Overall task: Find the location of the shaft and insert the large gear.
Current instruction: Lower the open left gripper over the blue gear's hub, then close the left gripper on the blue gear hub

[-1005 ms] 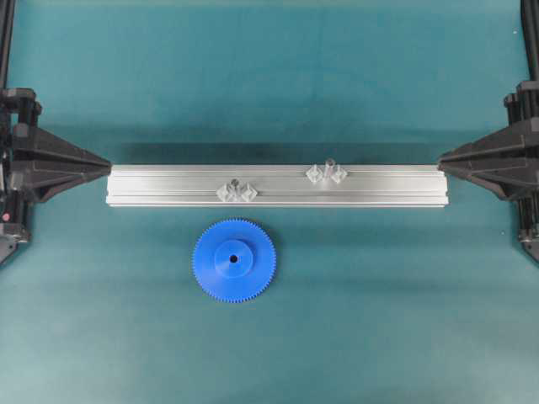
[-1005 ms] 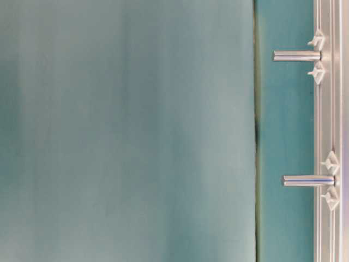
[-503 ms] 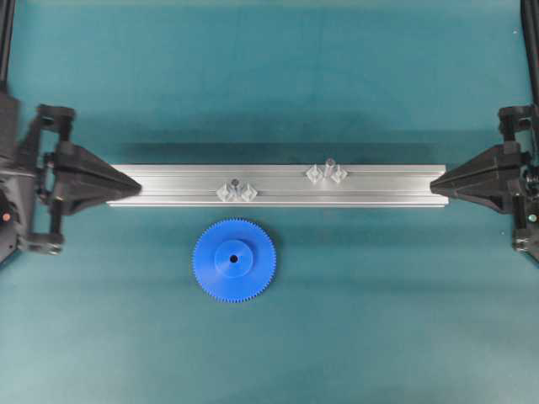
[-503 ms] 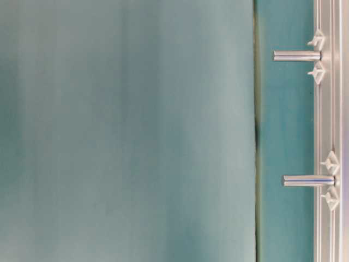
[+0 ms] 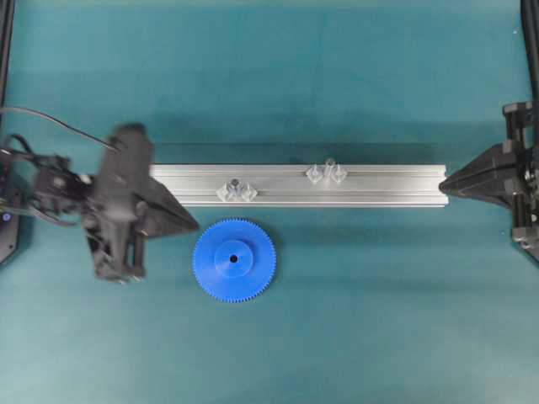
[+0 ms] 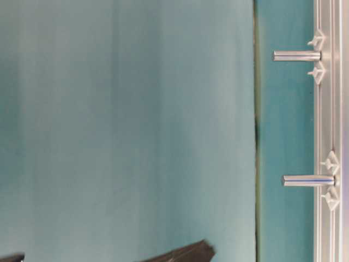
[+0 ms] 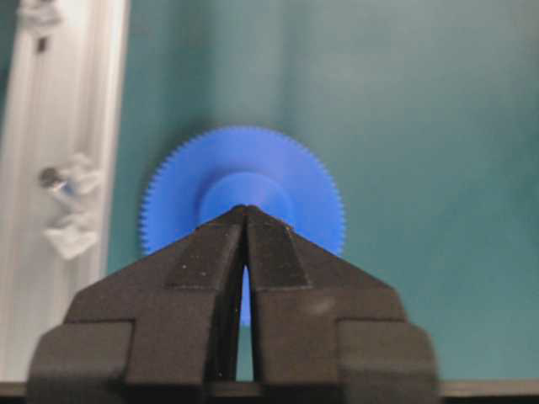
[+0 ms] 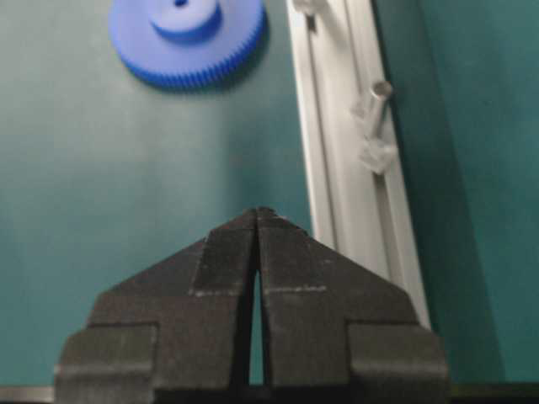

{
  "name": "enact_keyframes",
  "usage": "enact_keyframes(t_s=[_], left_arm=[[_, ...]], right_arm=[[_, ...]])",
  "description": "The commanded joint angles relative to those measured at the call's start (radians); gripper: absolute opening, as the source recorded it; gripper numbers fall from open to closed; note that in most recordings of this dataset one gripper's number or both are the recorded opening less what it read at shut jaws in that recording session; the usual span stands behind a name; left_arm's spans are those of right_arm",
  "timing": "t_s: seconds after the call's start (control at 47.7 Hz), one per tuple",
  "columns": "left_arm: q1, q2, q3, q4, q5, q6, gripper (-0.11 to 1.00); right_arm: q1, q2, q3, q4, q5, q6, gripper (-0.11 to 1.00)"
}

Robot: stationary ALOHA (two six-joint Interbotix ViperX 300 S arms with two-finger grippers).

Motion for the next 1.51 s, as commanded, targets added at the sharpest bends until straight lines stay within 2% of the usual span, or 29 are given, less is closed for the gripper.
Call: enact_keyframes(t_s=[0.0, 0.084, 0.251, 0.335, 0.796, 1.068, 1.487], left_arm=[[-0.026, 0.038, -0.046, 0.003, 0.014, 0.000, 0.09], [-0.032, 0.075, -0.066, 0.002, 0.032, -0.005, 0.27], [-0.049, 0.146, -0.117, 0.003, 0.038, -0.006, 0.75], [-0.054, 0.184, -0.137, 0.002, 0.044, -0.005, 0.90], [-0.034, 0.348, -0.227, 0.011, 0.173, 0.005, 0.93], [-0.029, 0.448, -0.287, 0.011, 0.209, 0.015, 0.93], [0.009, 0.488, -0.305, 0.011, 0.227, 0.020, 0.93]], right_arm=[[-0.014, 0.009, -0.026, -0.003, 0.009, 0.008, 0.02], [-0.015, 0.009, -0.023, -0.005, 0.011, 0.008, 0.02], [-0.018, 0.008, -0.015, -0.005, 0.017, 0.008, 0.02], [-0.018, 0.005, -0.011, -0.005, 0.017, 0.009, 0.02], [-0.020, -0.044, 0.003, -0.005, 0.017, 0.011, 0.02], [-0.020, -0.086, 0.015, -0.005, 0.015, 0.023, 0.02], [-0.021, -0.089, 0.031, -0.005, -0.043, 0.025, 0.02]])
